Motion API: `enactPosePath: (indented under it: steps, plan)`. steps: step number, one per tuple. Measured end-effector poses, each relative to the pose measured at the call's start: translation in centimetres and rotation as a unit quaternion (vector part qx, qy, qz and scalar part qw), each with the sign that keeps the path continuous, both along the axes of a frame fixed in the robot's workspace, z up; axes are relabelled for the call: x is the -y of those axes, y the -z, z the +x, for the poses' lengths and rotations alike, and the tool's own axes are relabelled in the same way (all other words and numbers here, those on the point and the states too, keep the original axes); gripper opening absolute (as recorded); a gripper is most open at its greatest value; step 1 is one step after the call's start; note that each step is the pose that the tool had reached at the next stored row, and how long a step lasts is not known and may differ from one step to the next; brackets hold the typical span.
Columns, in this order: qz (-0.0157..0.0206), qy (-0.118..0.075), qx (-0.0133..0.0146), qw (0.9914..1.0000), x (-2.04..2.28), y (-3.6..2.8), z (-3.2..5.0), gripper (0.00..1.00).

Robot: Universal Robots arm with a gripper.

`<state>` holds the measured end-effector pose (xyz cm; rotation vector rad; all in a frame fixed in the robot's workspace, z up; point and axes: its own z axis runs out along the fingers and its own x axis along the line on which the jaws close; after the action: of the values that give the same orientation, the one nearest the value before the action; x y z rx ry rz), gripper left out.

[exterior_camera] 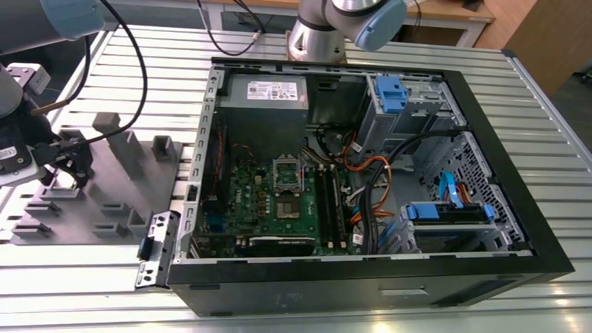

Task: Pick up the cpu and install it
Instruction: 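Pick up the cpu and move it towards the insertion slot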

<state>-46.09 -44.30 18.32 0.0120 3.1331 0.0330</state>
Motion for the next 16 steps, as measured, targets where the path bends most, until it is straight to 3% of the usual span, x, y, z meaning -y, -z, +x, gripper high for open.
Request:
enactPosePath:
  steps: [8, 9, 16]
  plan:
    - [0.0000, -0.001, 0.0000, 1.00000, 0.00, 0.00, 0.00, 0.60]
    - [0.0000, -0.001, 0.0000, 1.00000, 0.00, 0.01, 0.00, 0.54]
    - [0.0000, -0.003, 0.0000, 1.00000, 0.00, 0.00, 0.00, 0.54]
